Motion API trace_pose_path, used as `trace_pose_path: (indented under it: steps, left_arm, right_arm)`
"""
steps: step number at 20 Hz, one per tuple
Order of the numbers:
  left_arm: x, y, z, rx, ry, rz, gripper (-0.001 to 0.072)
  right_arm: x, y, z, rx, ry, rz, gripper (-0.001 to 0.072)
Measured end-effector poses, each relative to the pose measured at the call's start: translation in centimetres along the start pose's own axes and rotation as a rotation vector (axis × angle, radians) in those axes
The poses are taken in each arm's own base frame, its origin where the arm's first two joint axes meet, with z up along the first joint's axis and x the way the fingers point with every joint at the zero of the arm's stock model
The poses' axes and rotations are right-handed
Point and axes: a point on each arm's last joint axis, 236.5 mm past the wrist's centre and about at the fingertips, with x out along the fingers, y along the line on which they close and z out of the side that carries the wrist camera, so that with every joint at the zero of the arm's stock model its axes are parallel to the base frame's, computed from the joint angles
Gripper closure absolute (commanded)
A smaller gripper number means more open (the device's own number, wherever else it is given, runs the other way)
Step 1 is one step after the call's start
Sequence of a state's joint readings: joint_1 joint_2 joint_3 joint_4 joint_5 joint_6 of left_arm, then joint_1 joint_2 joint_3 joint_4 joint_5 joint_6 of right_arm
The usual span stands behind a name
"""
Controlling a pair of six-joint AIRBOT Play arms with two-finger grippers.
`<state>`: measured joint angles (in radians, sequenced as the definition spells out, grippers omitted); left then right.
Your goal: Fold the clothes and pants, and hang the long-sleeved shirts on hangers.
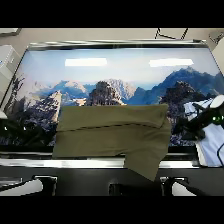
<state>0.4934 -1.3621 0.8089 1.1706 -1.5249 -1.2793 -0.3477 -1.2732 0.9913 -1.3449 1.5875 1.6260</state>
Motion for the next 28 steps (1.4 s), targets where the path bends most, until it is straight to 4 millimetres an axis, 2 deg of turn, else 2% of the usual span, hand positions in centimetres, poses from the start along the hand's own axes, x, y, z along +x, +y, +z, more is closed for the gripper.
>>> trace_pose_path:
  steps: [2,4,6,7,8,11,12,14,18,20,23,24,25,26,27,28]
  left_arm:
    - [2.2,0.7,-1.9,-0.014,0.021,-0.012,0.0287]
    - [3.6,0.8,-2.9,-0.02,0.024,-0.032,0.029]
    - [4.5,0.6,-3.4,-0.024,0.022,-0.054,0.0419]
    - [4.7,0.6,-3.4,-0.027,0.016,-0.058,0.0424]
    - [4.9,0.5,-3.2,-0.031,0.005,-0.065,0.0511]
    - [5.2,0.5,-2.6,-0.037,-0.027,-0.072,0.0659]
    - [5.3,0.4,-2.4,-0.039,-0.038,-0.076,0.0682]
    - [5.3,0.2,-2.3,-0.037,-0.045,-0.086,0.0685]
    - [5.0,0.1,-2.0,0.0,-0.073,-0.082,0.0685]
    - [4.7,-0.1,-1.9,0.014,-0.088,-0.08,0.0685]
    - [4.3,-0.4,-1.9,0.028,-0.103,-0.079,0.0685]
    - [4.3,-0.5,-2.1,0.032,-0.101,-0.08,0.0685]
    - [4.2,-0.5,-2.1,0.034,-0.102,-0.08,0.0685]
    - [4.2,-0.6,-2.2,0.036,-0.1,-0.081,0.0685]
    - [4.2,-0.6,-2.2,0.037,-0.099,-0.082,0.0685]
    - [4.1,-0.6,-2.3,0.038,-0.097,-0.083,0.0686]
  right_arm:
    - [0.6,-0.4,-1.5,-0.014,0.003,0.0,0.0209]
    - [0.8,-0.5,-2.3,-0.021,0.0,0.001,0.0212]
    - [0.9,-0.6,-2.8,-0.028,-0.001,0.0,0.0215]
    - [0.9,-0.6,-3.0,-0.03,0.002,0.001,0.0215]
    - [0.9,-0.6,-3.3,-0.031,0.009,0.0,0.0215]
    - [1.0,-0.6,-3.7,-0.035,0.019,0.001,0.021]
    - [1.3,-0.7,-3.9,-0.033,0.025,0.0,0.0199]
    - [2.4,-0.9,-4.7,-0.025,0.045,0.003,0.0194]
    - [6.5,-1.3,-7.3,-0.004,0.126,0.029,0.0194]
    - [8.4,-0.8,-8.0,0.005,0.134,0.069,0.0195]
    - [10.3,0.3,-8.2,0.031,0.12,0.136,0.0201]
    - [10.7,0.9,-8.5,0.045,0.126,0.165,0.0239]
    - [11.1,1.3,-8.9,0.058,0.135,0.19,0.0388]
    - [11.5,1.7,-9.0,0.071,0.135,0.21,0.0648]
    - [11.8,1.8,-8.9,0.075,0.126,0.219,0.0678]
    - [11.9,2.1,-8.9,0.08,0.123,0.232,0.0678]
